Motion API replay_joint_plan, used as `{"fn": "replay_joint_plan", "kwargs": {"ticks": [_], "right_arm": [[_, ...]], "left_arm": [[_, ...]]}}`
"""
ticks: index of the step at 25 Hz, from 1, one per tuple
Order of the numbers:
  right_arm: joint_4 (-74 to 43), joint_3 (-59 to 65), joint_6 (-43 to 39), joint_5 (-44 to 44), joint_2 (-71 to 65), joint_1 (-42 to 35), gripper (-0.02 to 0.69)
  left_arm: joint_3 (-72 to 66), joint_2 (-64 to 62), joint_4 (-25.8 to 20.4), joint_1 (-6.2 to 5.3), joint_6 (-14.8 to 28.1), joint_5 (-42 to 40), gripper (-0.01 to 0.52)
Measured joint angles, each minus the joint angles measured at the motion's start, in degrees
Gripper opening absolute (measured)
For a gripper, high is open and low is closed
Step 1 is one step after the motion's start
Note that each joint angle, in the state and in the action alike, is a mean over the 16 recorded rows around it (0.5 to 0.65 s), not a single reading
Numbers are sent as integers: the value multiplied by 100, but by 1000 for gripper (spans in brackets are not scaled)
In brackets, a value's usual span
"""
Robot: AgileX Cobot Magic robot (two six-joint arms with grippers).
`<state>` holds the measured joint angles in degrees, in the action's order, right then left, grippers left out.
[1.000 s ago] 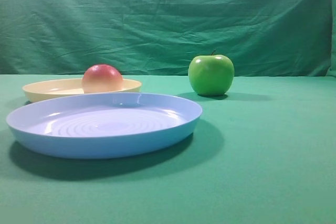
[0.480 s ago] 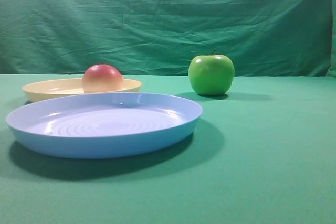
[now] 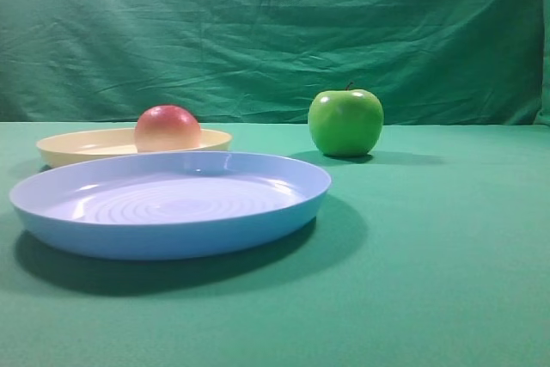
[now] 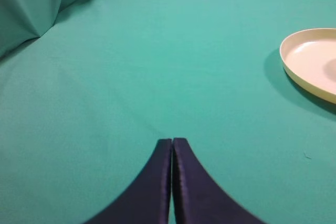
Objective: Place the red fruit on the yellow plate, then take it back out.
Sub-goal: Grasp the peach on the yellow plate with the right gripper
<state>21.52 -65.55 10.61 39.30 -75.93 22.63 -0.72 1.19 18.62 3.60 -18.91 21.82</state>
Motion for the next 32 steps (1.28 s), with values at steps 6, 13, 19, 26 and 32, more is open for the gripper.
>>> {"fn": "replay_joint_plan", "kwargs": {"ticks": [6,13,19,26,32], "right_arm": [[100,-403,425,141,-642,204,0],[-99,-1547,857,661,-1914,664,0],[-434,-2903,941,1025,-3155,1086,3],[-651,-4180,1083,1122,-4364,1401,108],[-736,-4704,1228,840,-5053,1551,342]], "left_arm": [[0,0,0,0,0,0,0],[0,0,0,0,0,0,0],[0,0,0,0,0,0,0],[0,0,0,0,0,0,0],[0,0,0,0,0,0,0]]}}
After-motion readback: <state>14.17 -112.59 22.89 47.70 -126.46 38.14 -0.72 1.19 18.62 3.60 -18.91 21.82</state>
